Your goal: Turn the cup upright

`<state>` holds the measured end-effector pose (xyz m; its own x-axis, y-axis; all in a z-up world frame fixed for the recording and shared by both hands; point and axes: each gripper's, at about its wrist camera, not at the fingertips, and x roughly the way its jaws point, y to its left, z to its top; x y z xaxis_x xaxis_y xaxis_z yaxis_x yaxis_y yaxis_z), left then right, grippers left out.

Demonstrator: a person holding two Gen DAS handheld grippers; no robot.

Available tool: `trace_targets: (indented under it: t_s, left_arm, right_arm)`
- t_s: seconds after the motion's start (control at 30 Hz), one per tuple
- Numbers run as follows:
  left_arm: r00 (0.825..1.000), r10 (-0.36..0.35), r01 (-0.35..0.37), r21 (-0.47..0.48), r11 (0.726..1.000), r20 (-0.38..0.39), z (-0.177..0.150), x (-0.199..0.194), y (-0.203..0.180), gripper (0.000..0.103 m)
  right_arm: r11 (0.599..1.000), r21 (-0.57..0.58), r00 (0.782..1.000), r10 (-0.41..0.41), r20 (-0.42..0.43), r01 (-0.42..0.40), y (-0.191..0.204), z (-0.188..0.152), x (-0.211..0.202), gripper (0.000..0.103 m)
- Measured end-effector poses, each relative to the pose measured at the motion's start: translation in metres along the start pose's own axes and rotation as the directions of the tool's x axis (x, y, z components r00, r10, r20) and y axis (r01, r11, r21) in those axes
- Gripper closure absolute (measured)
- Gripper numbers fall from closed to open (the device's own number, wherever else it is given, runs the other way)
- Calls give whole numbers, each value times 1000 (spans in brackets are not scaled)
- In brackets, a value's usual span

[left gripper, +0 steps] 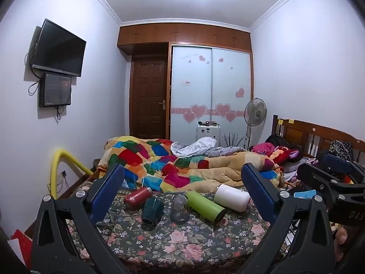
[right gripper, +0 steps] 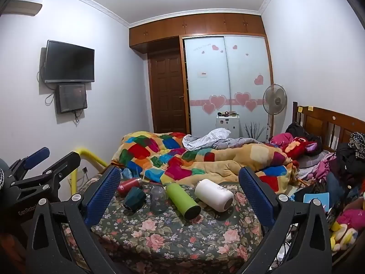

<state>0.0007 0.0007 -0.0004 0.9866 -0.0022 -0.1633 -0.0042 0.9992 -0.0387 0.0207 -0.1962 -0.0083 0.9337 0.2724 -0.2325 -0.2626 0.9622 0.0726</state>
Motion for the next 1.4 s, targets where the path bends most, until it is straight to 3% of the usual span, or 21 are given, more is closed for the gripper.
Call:
trace_targets:
  t_s: [1.4]
  left_arm:
    - [1000, 10, -10, -10, 1000, 8, -4, 8, 7, 0]
  right_arm:
    - [1000, -7, 1000, 0, -12, 0, 2, 0, 1, 0]
